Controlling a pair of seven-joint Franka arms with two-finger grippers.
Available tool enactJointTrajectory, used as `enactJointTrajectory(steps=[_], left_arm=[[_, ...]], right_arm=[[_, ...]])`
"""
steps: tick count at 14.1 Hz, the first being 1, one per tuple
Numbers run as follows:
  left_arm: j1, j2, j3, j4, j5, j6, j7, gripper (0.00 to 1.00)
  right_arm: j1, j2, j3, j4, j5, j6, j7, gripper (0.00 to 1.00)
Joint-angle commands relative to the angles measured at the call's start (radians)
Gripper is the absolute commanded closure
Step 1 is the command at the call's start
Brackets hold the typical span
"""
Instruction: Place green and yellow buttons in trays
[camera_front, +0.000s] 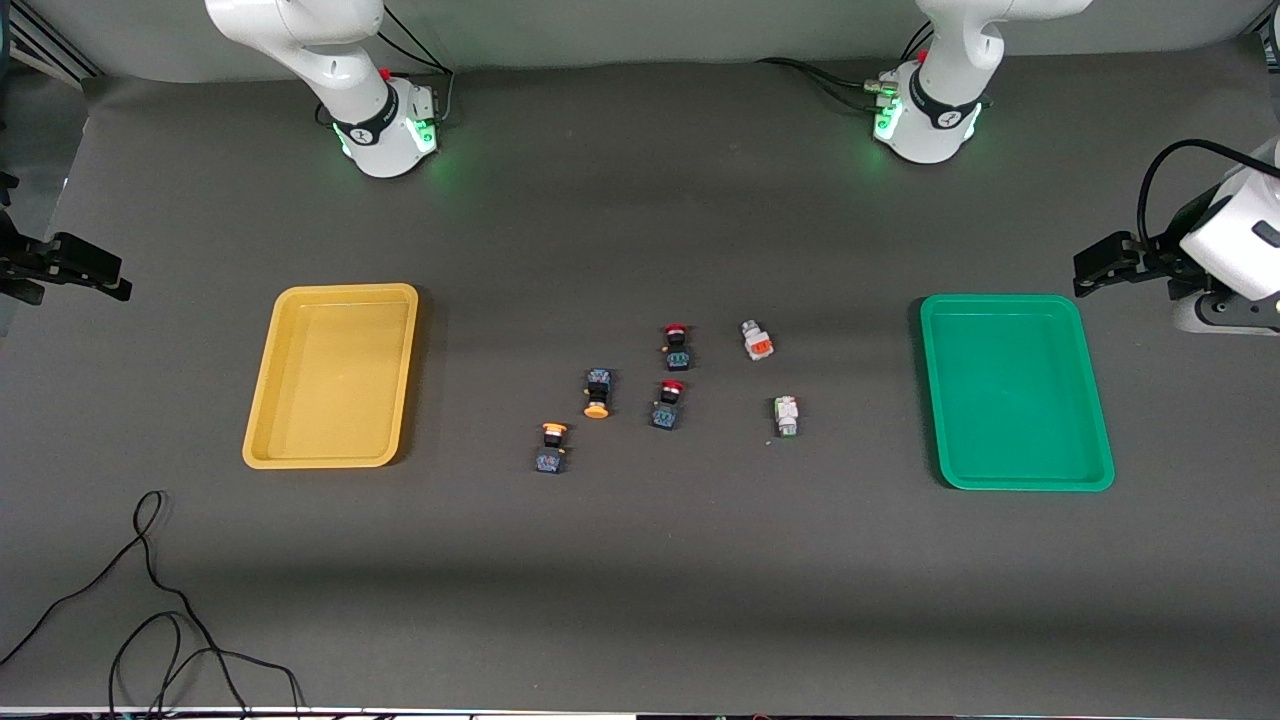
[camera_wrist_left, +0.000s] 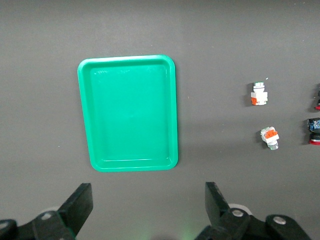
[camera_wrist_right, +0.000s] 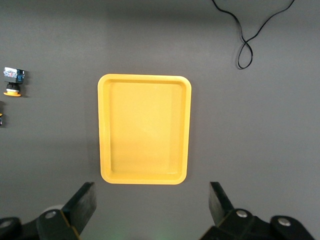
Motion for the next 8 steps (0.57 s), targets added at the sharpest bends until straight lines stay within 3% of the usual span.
enactJointTrajectory(steps=[1,5,8], left_arm=[[-0.006,-0.017,0.004,-0.024,-0.008,-0.023,-0.009,0.0],[-0.022,-0.026,-0.002,-0.055,-0.01,-0.031,-0.014,0.0],[-0.1,-0.037,-0.025,-0.135,-0.011,0.016,-0.11,0.0]], right_arm=[[-0.005,0.018,0.005,0.031,-0.018,-0.031,0.018,0.0],[-0.005,0.017,0.004,0.033,-0.018,-0.032,0.018,0.0],[-0.012,0.017,0.001,0.033,-0.016,-0.044,0.012,0.0]])
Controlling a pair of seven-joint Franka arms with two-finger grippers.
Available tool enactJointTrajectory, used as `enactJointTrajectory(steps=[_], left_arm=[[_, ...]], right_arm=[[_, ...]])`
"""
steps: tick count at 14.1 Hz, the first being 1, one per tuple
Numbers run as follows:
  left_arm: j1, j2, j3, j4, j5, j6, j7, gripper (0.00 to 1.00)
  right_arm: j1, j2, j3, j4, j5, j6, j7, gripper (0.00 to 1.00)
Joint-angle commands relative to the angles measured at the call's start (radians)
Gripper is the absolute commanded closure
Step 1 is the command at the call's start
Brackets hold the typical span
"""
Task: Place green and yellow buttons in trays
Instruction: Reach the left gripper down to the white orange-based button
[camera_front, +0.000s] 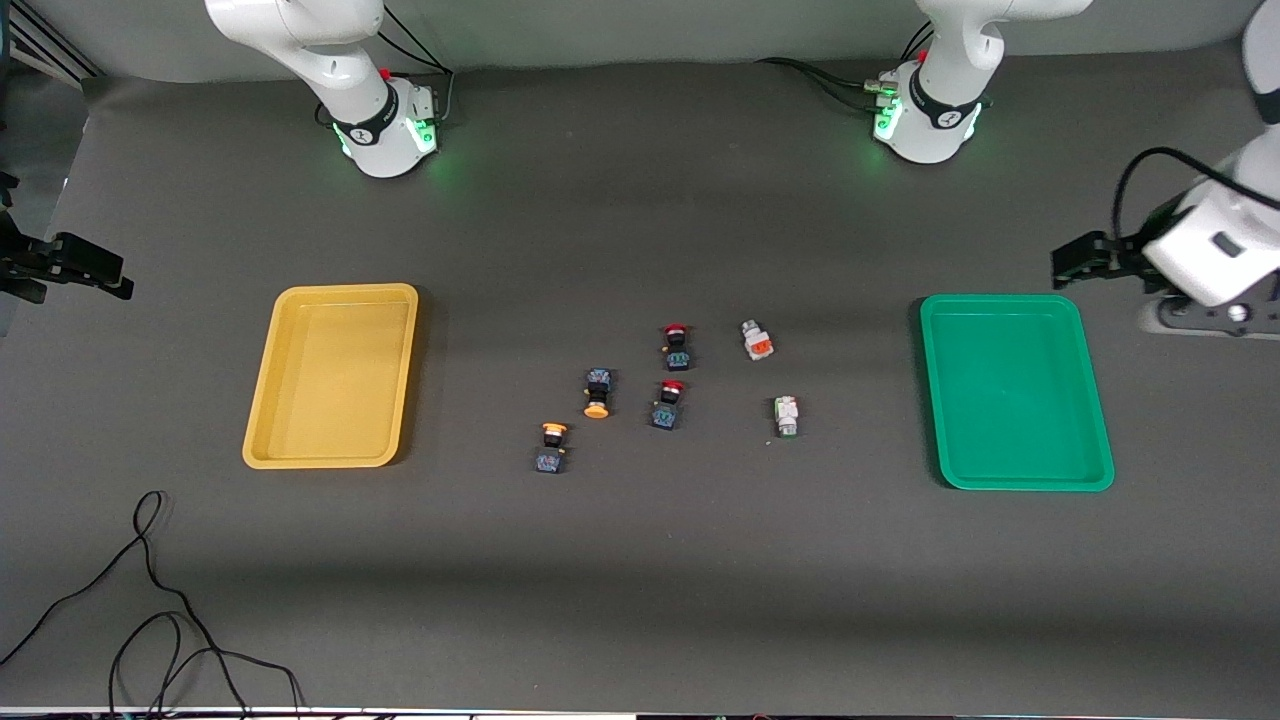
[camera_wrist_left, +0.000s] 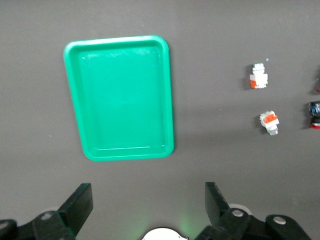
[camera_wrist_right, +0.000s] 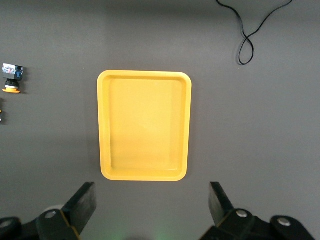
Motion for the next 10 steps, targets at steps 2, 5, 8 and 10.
enactJointTrajectory(steps=[2,5,8,10], left_arm=[[-0.144,-0.041,-0.019,-0.131,-0.003,0.119,-0.223,0.0],[-0.291,-0.041,-0.021,-0.2,-0.003,0.217,-0.418,0.0],[-0.408,-0.04,-0.021,-0.227,-0.038,0.301,-0.581,0.0],[-0.492,-0.033,-0.019,-0.228,-0.04,0.335,-0.716,0.0]], right_arm=[[-0.011,0.012,-0.001,0.031,-0.001,-0.029,0.014,0.0],[-0.003,0.003,-0.002,0.03,0.004,-0.03,0.014,0.0],[-0.005,0.006,-0.004,0.045,0.005,-0.029,0.017,0.0],[-0.016,0.012,-0.007,0.056,0.005,-0.029,0.017,0.0]])
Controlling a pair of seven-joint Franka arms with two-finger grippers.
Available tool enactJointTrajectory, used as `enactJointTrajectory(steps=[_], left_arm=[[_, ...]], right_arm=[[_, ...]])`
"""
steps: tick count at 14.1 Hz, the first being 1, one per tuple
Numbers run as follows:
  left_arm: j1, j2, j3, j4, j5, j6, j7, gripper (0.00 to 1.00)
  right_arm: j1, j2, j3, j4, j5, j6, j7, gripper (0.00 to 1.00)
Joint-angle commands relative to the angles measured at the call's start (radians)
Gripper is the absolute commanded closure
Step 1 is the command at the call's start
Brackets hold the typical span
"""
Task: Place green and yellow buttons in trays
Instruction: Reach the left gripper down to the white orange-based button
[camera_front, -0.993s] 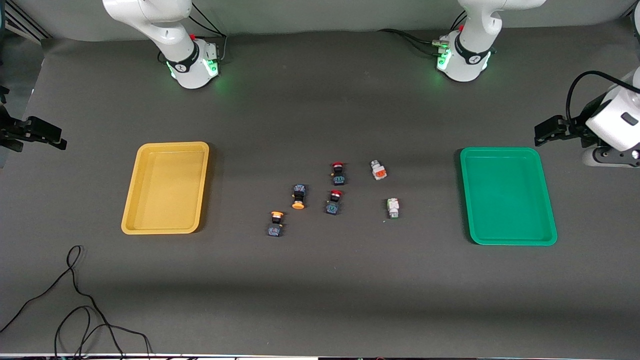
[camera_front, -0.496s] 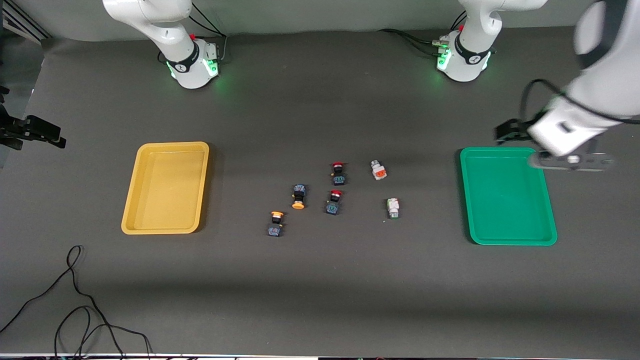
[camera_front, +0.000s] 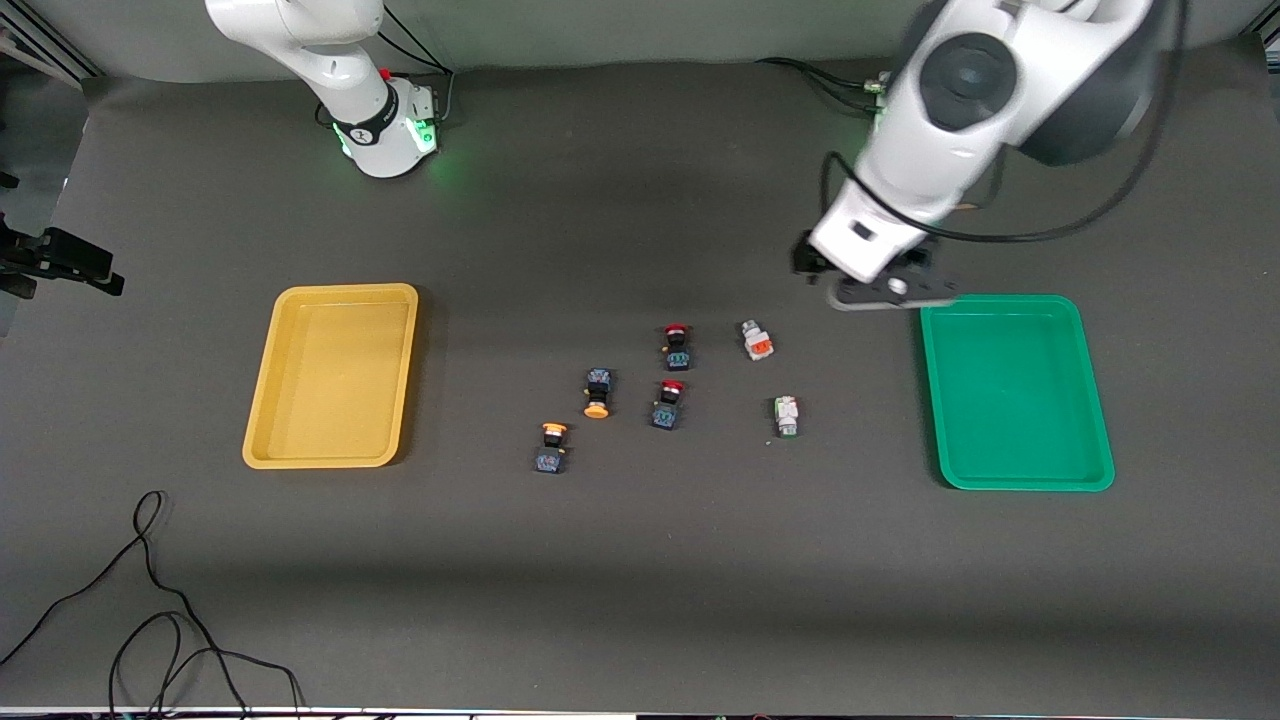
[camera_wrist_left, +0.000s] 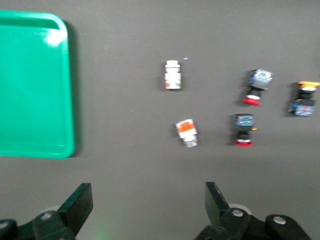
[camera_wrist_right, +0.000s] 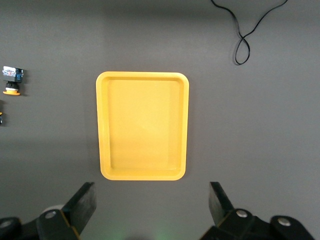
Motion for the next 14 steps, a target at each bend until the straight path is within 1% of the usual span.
enactJointTrajectory(steps=[1,2,3,4,6,7,8,10,11,12,14], left_arm=[[-0.101,-0.03,0.019,-0.034,-0.009,0.043,-0.162,0.0],[-0.111,-0.027,0.019,-0.033,-0.009,0.045,-0.191,0.0],[-0.119,-0.027,0.019,-0.034,-0.01,0.051,-0.222,0.0],[-0.122,-0.023,0.019,-0.04,-0.01,0.064,-0.262,0.0],[-0.122,-0.023,0.019,-0.086,-0.01,0.109,-0.276,0.0],[-0.127,-0.023,0.019,-0.124,-0.009,0.141,-0.276,0.0],[-0.134,-0.017,0.019,-0.173,-0.01,0.188,-0.279,0.0],[-0.136,0.013,0.019,-0.258,-0.009,0.297,-0.288,0.0],[-0.136,0.039,0.019,-0.295,-0.006,0.364,-0.294,0.0],[-0.138,0.074,0.019,-0.324,-0.003,0.423,-0.294,0.0],[-0.138,0.175,0.021,-0.336,0.004,0.53,-0.309,0.0]], right_arm=[[-0.009,0.014,-0.021,0.036,0.005,-0.018,0.016,0.0],[-0.009,0.014,-0.035,0.039,0.015,-0.018,0.016,0.0],[-0.008,0.011,-0.044,0.047,0.05,-0.018,0.018,0.0],[-0.008,0.008,-0.063,0.068,0.066,-0.019,0.018,0.0],[-0.005,-0.017,-0.125,0.105,0.086,-0.041,0.001,0.0],[-0.003,-0.053,-0.142,0.111,0.085,-0.065,-0.022,0.0],[-0.002,-0.048,-0.149,0.125,0.091,-0.065,-0.036,0.0],[0.006,-0.031,-0.138,0.188,0.088,-0.07,-0.028,0.0],[0.014,0.007,-0.136,0.221,0.092,-0.078,-0.033,0.0],[0.038,0.012,-0.136,0.214,0.092,-0.079,-0.033,0.0],[0.049,0.014,-0.135,0.214,0.094,-0.079,-0.025,0.0]])
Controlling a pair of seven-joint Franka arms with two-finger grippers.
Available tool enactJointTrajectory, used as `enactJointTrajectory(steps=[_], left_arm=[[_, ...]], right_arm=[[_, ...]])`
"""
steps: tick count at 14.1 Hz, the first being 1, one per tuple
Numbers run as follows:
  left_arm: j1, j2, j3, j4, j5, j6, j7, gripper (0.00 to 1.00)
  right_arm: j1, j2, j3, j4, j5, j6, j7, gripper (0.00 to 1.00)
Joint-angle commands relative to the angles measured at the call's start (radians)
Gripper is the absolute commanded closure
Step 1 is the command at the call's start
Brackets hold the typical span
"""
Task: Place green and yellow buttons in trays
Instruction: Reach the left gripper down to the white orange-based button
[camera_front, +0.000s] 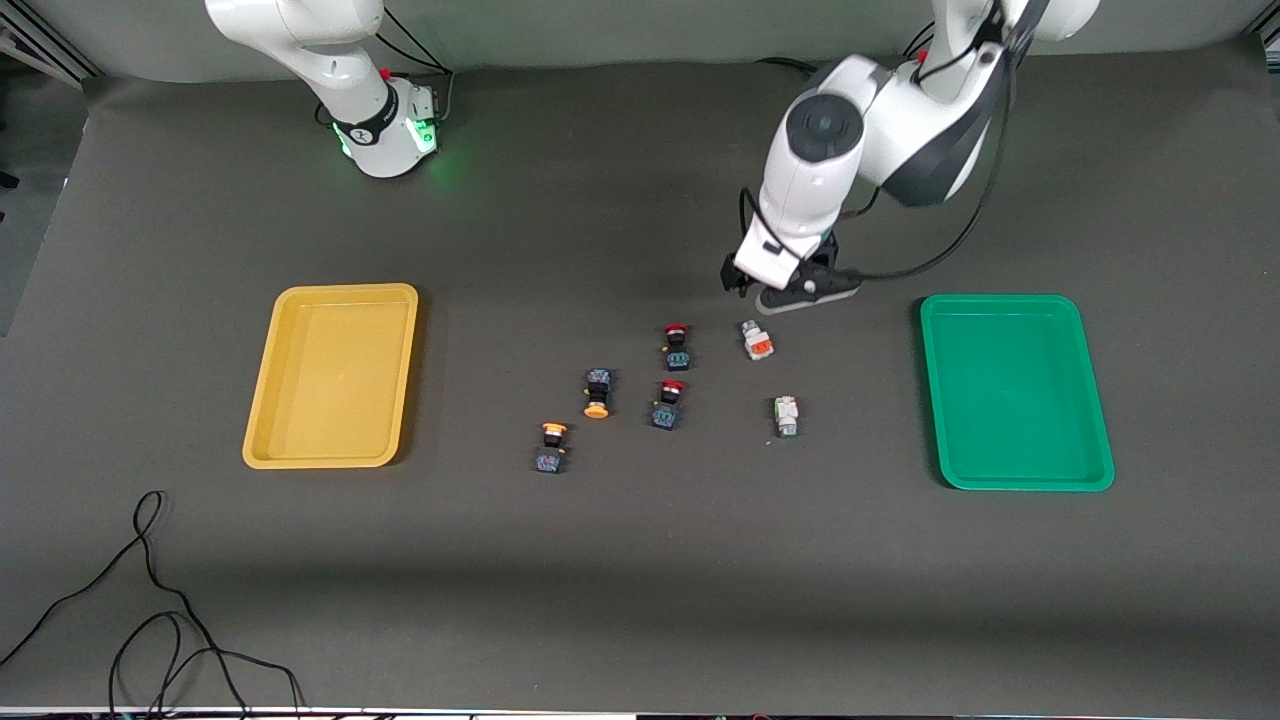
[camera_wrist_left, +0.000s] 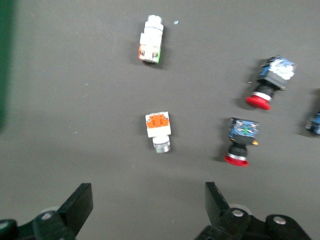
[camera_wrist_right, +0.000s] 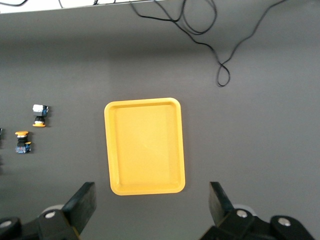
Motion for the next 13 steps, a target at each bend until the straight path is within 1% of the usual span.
enactJointTrajectory(steps=[1,3,4,6,8,9,10,11,12,13], left_arm=[[-0.02,0.131,0.015,-0.015,0.013,0.142,-0.047,0.0],[-0.021,0.215,0.015,-0.018,0.025,0.24,-0.051,0.0],[-0.021,0.234,0.015,-0.018,0.027,0.274,-0.051,0.0],[-0.021,0.267,0.015,-0.018,0.03,0.289,-0.049,0.0],[-0.02,0.306,0.015,-0.018,0.03,0.346,-0.048,0.0],[-0.018,0.317,0.015,-0.017,0.03,0.352,-0.048,0.01],[-0.017,0.32,0.017,-0.017,0.03,0.354,-0.048,0.05],[-0.015,0.32,0.017,-0.017,0.03,0.354,-0.048,0.13],[-0.015,0.32,0.017,-0.017,0.03,0.352,-0.049,0.25],[-0.012,0.32,0.017,-0.017,0.03,0.351,-0.049,0.42]], right_arm=[[0.014,0.044,-0.004,0.039,0.013,-0.02,-0.005,0.0],[0.014,0.056,-0.003,0.035,0.015,-0.026,-0.013,0.0],[0.019,0.056,-0.003,0.019,0.015,-0.044,-0.008,0.0],[0.034,0.059,-0.003,0.006,0.015,-0.044,-0.011,0.0],[0.042,0.066,-0.001,0.005,0.015,-0.046,-0.003,0.0],[0.061,0.066,-0.001,0.005,0.021,-0.046,0.0,0.0],[0.075,0.069,-0.001,0.005,0.05,-0.046,0.022,0.0],[0.094,0.076,0.0,0.008,0.087,-0.04,0.088,0.0],[0.124,0.094,0.0,0.009,0.102,-0.028,0.149,0.0],[0.167,0.111,0.0,0.014,0.099,-0.009,0.193,0.0]])
